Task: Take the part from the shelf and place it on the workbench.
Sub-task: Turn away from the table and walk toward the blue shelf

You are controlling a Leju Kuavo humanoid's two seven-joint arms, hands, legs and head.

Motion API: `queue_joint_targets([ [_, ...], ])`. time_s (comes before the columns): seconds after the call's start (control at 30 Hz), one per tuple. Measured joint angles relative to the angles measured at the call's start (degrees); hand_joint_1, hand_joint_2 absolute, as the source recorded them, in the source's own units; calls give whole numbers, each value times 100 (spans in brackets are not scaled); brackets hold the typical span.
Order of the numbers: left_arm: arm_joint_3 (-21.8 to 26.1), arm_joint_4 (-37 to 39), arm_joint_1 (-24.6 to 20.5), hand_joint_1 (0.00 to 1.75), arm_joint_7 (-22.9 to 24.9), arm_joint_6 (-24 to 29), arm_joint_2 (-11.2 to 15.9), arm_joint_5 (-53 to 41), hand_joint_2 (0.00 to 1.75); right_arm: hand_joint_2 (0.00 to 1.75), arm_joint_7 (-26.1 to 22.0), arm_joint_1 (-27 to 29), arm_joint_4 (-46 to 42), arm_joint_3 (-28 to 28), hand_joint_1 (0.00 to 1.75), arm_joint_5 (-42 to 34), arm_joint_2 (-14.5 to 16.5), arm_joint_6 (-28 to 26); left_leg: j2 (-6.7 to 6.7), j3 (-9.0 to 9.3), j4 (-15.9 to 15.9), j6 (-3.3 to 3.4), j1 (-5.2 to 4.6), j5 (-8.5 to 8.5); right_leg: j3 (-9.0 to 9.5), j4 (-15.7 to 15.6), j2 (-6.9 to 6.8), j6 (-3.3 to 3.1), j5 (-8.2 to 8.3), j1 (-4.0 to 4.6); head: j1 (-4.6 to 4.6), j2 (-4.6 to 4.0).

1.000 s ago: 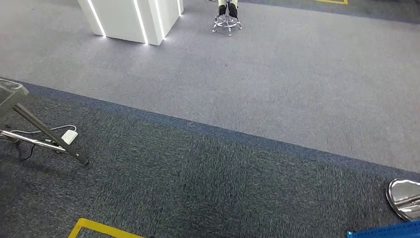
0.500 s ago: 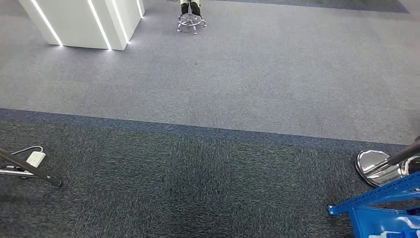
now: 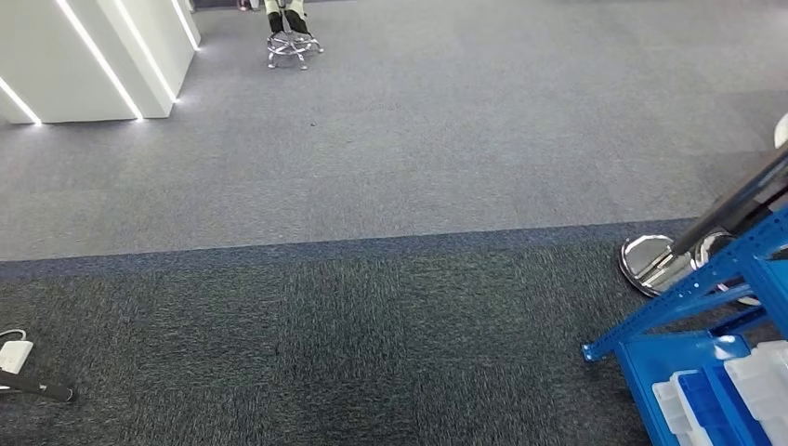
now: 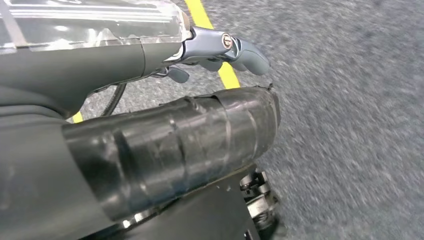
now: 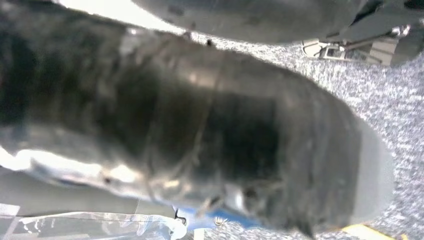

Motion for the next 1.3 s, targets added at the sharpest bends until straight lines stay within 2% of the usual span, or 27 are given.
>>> queue_joint_targets([
  [0.07, 0, 0, 13, 0, -12, 0, 1, -1, 0, 0, -14, -14, 1, 0, 0, -1, 3, 1, -297, -313, 665, -21, 15, -358, 8, -17, 123, -47, 22, -14, -12, 0],
  [0.1, 1, 0, 21, 0, -15, 0, 1, 0, 0, 0, -20, -19, 2, 0, 0, 0, 5, 1, -364, -511, 1052, -26, 18, -511, 5, -11, 191, -59, 25, -9, -14, 0],
  [0.13, 2, 0, 33, 0, -16, 0, 2, 1, 0, 0, -24, -21, 4, 0, 0, 1, 7, 2, -402, -682, 1359, -27, 18, -583, 3, -2, 270, -64, 24, -4, -14, 0],
  [0.17, 3, 0, 39, 0, -16, 0, 3, 1, 0, 0, -25, -18, 5, 0, 0, 2, 9, 2, -416, -760, 1444, -22, 18, -522, 4, 8, 347, -66, 20, 1, -14, 0],
  [0.2, 4, 0, 43, 0, -16, 0, 6, 1, 0, 0, -25, -16, 7, 0, 0, 4, 9, 2, -426, -739, 1313, -11, 18, -353, 8, 19, 426, -65, 15, 2, -14, 0],
  [0.23, 5, 0, 44, 0, -15, 0, 9, 1, 0, 0, -25, -16, 7, 0, 0, 6, 10, 2, -467, -623, 977, 9, 18, -107, 14, 31, 506, -61, 9, 3, -14, 0],
  [0.3, 7, 0, 43, 0, -16, 0, 16, 1, 0, 0, -25, -22, 9, 0, 0, 10, 14, 2, -691, -345, 218, 44, 22, 262, 8, 64, 643, -30, -8, 6, -12, 0],
  [0.37, 8, 0, 31, 0, -19, 0, 20, 1, 0, 0, -25, -25, 11, 0, 0, 13, 17, 2, -831, -226, -112, 63, 7, 348, -21, 83, 742, 39, -15, -4, -11, 0],
  [0.43, 9, 0, 14, 0, -21, 0, 19, 1, 0, 0, -25, -14, 13, 0, 0, 13, 17, 1, -752, -200, -143, 103, -6, 364, -42, 67, 819, 121, -1, -21, -11, 0],
  [0.47, 10, 0, 12, 0, -22, 0, 17, 1, 0, 0, -25, -8, 14, 0, 0, 13, 16, 1, -698, -184, -172, 142, 2, 386, -45, 74, 775, 153, -9, -22, -10, 0],
  [0.5, 10, 0, 12, 0, -22, 0, 16, 1, 0, 0, -24, -7, 14, 0, 0, 13, 14, 1, -636, -171, -206, 180, 15, 411, -76, 146, 652, 181, -65, -18, 2, 0],
  [0.53, 11, 0, 13, 0, -20, 0, 15, 1, 0, 0, -20, -11, 14, 0, 0, 15, 13, 1, -563, -164, -239, 213, 30, 432, -157, 327, 497, 209, -187, -11, 13, 0],
  [0.6, 11, 0, 33, 0, -4, 0, 18, -2, 0, 0, 0, -22, 14, 0, 0, 20, 11, 8, -410, -164, -256, 244, 24, 436, -481, 1009, 227, 264, -568, -19, 34, 0],
  [0.67, 11, 0, 56, 0, 28, 0, 22, -3, 0, 0, 23, -23, 14, 0, 0, 29, 11, 28, -244, -168, -253, 244, 18, 424, -774, 1613, 175, 307, -780, -41, 34, 0],
  [0.7, 11, 0, 59, 0, 40, 0, 23, -4, 0, 0, 28, -17, 14, 0, 0, 33, 11, 43, -168, -164, -252, 238, 17, 417, -785, 1646, 160, 317, -728, -49, 33, 0],
  [0.73, 11, 0, 56, 0, 44, 0, 23, -7, 0, 0, 26, -10, 14, 0, 0, 37, 9, 57, -101, -154, -251, 229, 17, 408, -671, 1434, 126, 316, -569, -53, 34, 0],
  [0.77, 11, 0, 52, 0, 38, -1, 22, -9, 0, 0, 12, -7, 14, 0, 0, 42, 7, 70, -39, -137, -251, 215, 17, 396, -459, 1042, 52, 302, -361, -50, 34, 0],
  [0.83, 11, 0, 42, 0, 0, -4, 20, -11, 0, 0, -39, -21, 14, 3, 0, 57, 3, 83, 71, -98, -246, 164, -6, 360, -60, 268, -176, 226, -87, -7, 33, 0],
  [0.9, 11, 0, 26, 0, -55, -9, 21, -8, 0, 0, -89, -34, 14, 8, 0, 78, 3, 85, 161, -63, -248, 98, -29, 330, 50, 11, -256, 143, -58, 36, 30, 0],
  [0.97, 11, 0, 3, 0, -96, -14, 22, -2, 0, 0, -109, -23, 14, 12, 0, 94, 2, 85, 231, -16, -277, 27, -27, 310, 51, -5, -133, 78, -42, 26, 28, 0],
  [1.0, 11, 0, -6, 0, -109, -16, 22, -1, 0, 0, -111, -15, 14, 14, 0, 99, 2, 84, 174, 2, -251, -13, -21, 269, 70, -30, -73, 46, -26, 10, 28, 0],
  [1.07, 11, 0, -15, 0, -122, -18, 23, -1, 0, 0, -104, -16, 14, 18, 0, 105, 3, 81, -108, -112, 105, -70, -6, 13, 99, -77, 40, -18, 15, -28, 20, 0],
  [1.1, 11, 0, -11, 0, -119, -18, 23, -1, 0, 0, -95, -19, 14, 22, 0, 106, 4, 79, -267, -262, 476, -79, -2, -185, 94, -80, 96, -36, 23, -25, 16, 0],
  [1.17, 11, 0, 13, 0, -85, -18, 23, -9, 0, 0, -62, -24, 14, 28, 0, 107, 6, 78, -396, -614, 1211, -82, 0, -478, 84, -72, 223, -55, 28, -13, 12, 0],
  [1.2, 11, 0, 31, 0, -56, -16, 23, -21, 0, 0, -41, -20, 14, 30, 0, 107, 7, 78, -410, -715, 1374, -77, -1, -469, 84, -64, 303, -60, 25, -8, 12, 0],
  [1.23, 12, 0, 45, 0, -28, -14, 25, -34, 0, 0, -20, -16, 14, 31, 0, 108, 6, 78, -418, -717, 1301, -65, 0, -337, 87, -51, 388, -60, 21, -5, 12, 0],
  [1.3, 13, 0, 62, 0, 2, -10, 30, -57, 0, 0, 4, -9, 14, 31, 0, 109, 6, 77, -524, -503, 637, -25, 2, 132, 86, -8, 565, -50, 0, -5, 12, 0],
])
